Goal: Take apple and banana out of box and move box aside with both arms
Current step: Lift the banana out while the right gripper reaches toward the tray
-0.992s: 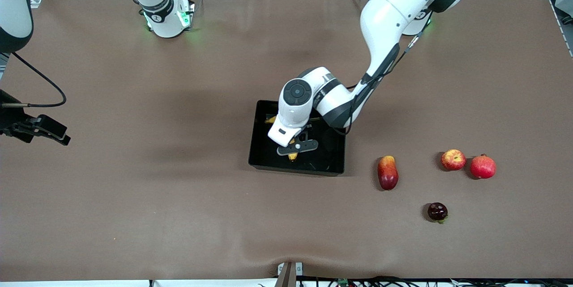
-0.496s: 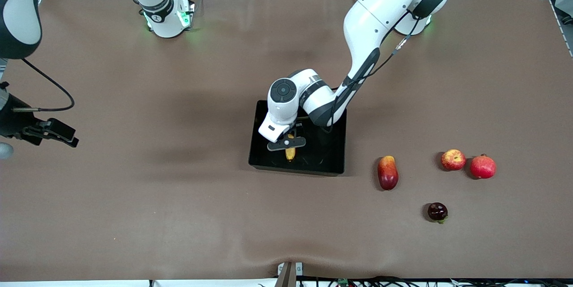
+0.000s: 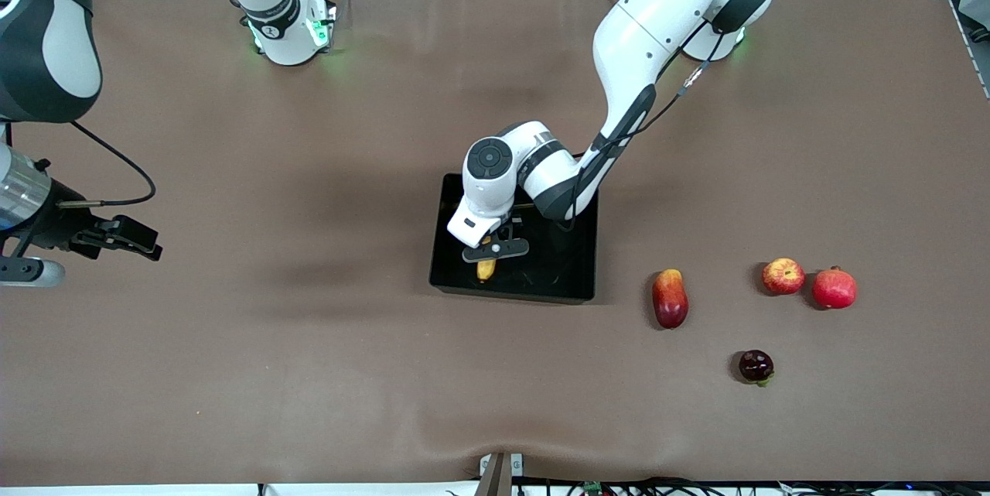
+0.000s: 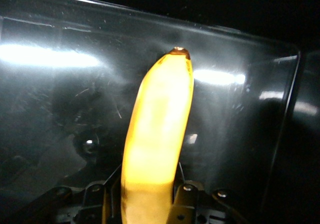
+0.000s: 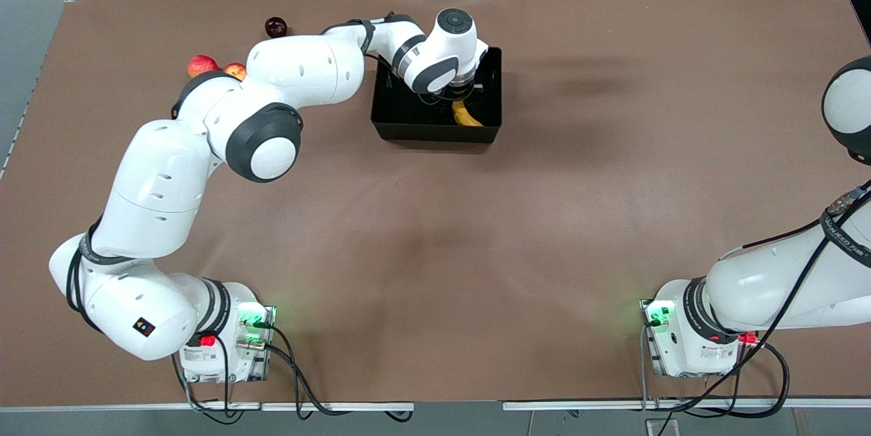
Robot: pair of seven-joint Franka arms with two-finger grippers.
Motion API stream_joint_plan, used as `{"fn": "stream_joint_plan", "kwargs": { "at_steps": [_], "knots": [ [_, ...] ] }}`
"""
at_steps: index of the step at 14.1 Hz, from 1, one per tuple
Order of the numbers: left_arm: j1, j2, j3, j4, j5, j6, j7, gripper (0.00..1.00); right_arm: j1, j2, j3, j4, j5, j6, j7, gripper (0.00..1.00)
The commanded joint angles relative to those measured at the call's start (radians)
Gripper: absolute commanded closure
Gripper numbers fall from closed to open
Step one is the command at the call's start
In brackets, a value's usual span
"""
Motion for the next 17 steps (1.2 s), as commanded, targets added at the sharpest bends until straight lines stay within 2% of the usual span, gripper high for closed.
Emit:
{"fn": "stream_joint_plan", "kwargs": {
  "at_steps": [1, 5, 8, 11, 14, 17],
  "knots": [
    [-0.007, -0.053, 0.010, 0.019, 0.048, -0.103, 0.037, 1.00, 0.024, 0.027, -0.003, 0.014, 0.008, 0.003, 0.005, 0.00],
    [0.016, -0.193, 0.005, 0.020, 0.041, -0.223, 0.054, 1.00, 0.052, 0.055, -0.003, 0.014, 0.010, 0.016, 0.005, 0.00],
    [0.094, -0.316, -0.002, 0.007, -0.017, -0.237, 0.063, 1.00, 0.090, 0.087, -0.002, 0.014, 0.011, 0.014, -0.003, 0.00],
    [0.192, -0.425, -0.013, -0.053, -0.100, -0.340, 0.181, 1.00, 0.154, 0.174, -0.003, 0.014, -0.001, 0.019, -0.009, 0.00],
    [0.301, -0.556, -0.015, -0.201, -0.117, -0.410, 0.366, 1.00, 0.237, 0.260, 0.000, 0.014, 0.013, 0.040, 0.007, 0.00],
    [0.423, -0.685, -0.016, -0.401, -0.119, -0.404, 0.562, 1.00, 0.298, 0.280, 0.000, 0.014, 0.045, 0.045, 0.010, 0.00]
  ]
}}
